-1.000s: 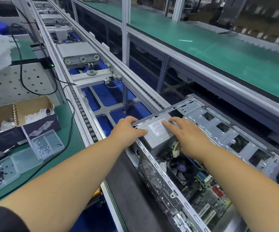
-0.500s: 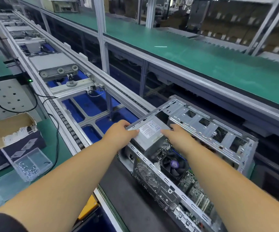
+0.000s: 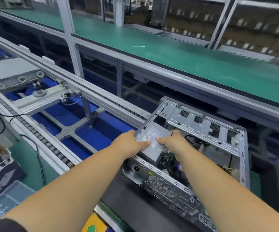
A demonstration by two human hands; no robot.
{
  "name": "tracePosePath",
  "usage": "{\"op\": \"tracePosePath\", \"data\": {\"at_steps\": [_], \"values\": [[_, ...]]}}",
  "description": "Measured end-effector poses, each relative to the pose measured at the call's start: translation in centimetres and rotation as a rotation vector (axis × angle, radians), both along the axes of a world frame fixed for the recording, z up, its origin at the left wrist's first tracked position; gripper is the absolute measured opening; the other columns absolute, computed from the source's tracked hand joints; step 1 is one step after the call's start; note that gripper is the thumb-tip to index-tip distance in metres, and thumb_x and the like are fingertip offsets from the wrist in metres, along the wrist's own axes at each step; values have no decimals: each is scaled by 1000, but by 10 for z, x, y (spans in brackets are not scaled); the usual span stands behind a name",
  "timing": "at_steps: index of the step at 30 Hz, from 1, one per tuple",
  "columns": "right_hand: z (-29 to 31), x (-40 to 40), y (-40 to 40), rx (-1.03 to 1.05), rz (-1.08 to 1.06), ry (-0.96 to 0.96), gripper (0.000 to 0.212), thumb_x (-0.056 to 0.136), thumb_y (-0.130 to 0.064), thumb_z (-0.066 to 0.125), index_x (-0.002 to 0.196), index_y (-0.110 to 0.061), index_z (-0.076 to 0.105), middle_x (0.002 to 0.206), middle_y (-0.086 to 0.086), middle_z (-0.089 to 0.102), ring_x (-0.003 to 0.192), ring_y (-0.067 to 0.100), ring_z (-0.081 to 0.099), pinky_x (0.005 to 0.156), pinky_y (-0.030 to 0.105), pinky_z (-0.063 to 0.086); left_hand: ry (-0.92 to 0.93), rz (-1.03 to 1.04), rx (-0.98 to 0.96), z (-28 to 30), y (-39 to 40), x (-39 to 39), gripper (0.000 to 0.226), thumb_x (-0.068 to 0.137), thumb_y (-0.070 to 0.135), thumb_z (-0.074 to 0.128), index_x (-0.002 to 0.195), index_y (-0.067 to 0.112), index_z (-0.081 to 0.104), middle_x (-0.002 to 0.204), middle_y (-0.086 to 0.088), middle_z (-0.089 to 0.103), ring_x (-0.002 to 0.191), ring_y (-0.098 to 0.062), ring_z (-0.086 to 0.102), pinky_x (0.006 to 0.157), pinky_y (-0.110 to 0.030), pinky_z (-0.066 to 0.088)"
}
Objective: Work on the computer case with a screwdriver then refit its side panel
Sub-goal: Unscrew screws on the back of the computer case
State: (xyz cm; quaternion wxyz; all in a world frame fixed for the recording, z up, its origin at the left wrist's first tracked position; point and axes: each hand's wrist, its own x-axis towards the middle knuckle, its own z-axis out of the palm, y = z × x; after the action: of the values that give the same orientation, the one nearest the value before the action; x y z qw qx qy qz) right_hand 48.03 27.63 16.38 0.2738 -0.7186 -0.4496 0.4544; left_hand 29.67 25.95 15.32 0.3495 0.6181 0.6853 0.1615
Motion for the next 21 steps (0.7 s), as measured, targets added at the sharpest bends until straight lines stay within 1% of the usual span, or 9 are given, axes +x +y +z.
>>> {"op": "tracePosePath", "data": {"at_steps": [2,3,4,6,8,9,14,18,21], "values": [[12,-4,0,212,-83,-104,48,83,-36,75,121,-19,51,115,1,55,92,18,57,70,31,45,-18,-30,-4,-1,-1,-1,75,51,85,62,107,39,44,93,23,56,81,-1,54,59,-24,39],[22,-5,0,370,-125,-40,29,86,-40,69,104,-20,56,99,-3,57,81,14,54,63,29,40,-38,-43,-13,-1,-1,-2,84,46,86,64,112,38,43,99,22,56,86,-4,56,61,-25,39],[34,-6,2,506,-143,104,24,88,-42,63,83,-19,55,78,-4,54,67,13,48,57,28,34,-55,-58,-22,-1,-1,-3,91,44,86,66,116,37,42,103,20,56,90,-7,57,61,-25,39],[57,-8,8,705,-87,467,43,89,-41,56,56,-18,39,53,-1,34,50,17,30,50,26,27,-83,-86,-31,-3,2,-6,91,45,82,71,117,35,42,100,22,56,87,-3,56,60,-24,39],[63,-14,19,803,0,750,54,94,-37,53,49,-19,30,47,-1,24,46,20,20,47,25,24,-108,-86,-30,-5,3,-7,82,49,78,73,113,37,42,99,23,57,83,3,53,59,-21,38],[57,-21,21,792,13,791,55,96,-36,51,48,-19,28,46,-2,23,46,20,18,47,26,23,-110,-81,-26,-7,4,-7,79,51,76,74,112,37,42,100,22,57,82,4,52,59,-21,38],[-4,-52,20,494,33,520,51,91,-37,51,44,-26,34,46,-6,26,44,15,22,48,25,24,-54,-74,-3,-6,2,-5,96,55,76,70,134,33,37,102,26,50,81,1,47,56,-18,32],[3,-45,21,516,29,515,53,92,-36,49,43,-25,32,45,-7,25,45,14,22,51,26,26,-57,-66,-20,-8,3,-5,74,56,72,73,112,35,41,93,21,56,82,-1,55,61,-24,43],[31,-31,23,636,41,589,54,96,-34,46,46,-24,29,47,-6,23,46,16,19,49,26,26,-86,-68,-28,-6,4,-6,66,59,68,76,107,36,44,94,18,60,83,-3,58,60,-25,43]]}}
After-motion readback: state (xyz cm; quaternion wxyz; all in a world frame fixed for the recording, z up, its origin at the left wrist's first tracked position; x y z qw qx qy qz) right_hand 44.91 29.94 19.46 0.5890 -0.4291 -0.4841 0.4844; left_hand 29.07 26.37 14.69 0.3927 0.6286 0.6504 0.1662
